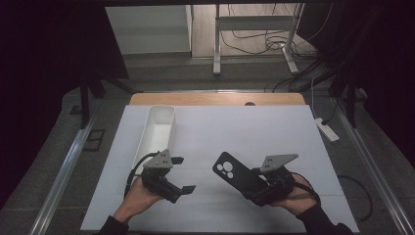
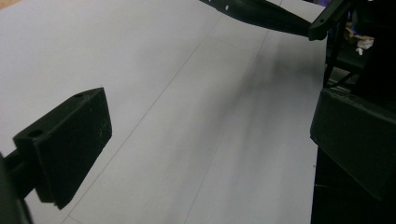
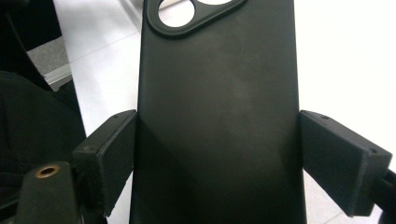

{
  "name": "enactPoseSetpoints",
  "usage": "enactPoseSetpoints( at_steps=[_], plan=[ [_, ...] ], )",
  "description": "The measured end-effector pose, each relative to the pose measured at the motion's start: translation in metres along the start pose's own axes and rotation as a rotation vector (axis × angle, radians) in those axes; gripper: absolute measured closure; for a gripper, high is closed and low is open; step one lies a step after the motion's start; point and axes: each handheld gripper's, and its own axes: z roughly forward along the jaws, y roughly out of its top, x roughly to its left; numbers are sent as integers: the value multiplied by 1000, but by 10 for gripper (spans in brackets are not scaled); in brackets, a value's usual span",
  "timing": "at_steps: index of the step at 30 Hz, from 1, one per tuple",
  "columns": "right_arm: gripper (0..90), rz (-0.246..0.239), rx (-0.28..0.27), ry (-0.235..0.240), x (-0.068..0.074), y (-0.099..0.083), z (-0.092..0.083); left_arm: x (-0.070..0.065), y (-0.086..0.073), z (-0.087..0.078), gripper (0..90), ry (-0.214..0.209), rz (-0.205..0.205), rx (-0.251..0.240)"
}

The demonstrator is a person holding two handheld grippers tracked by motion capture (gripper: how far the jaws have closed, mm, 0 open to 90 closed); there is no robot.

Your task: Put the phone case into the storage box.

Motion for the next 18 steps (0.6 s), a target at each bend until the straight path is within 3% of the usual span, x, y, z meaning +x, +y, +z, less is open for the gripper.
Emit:
enactPoseSetpoints(
  at_steps=[18],
  plan=[
    [153, -50, -55, 57, 7, 4, -3, 8, 14, 13, 0, -61, 57, -36]
  ],
)
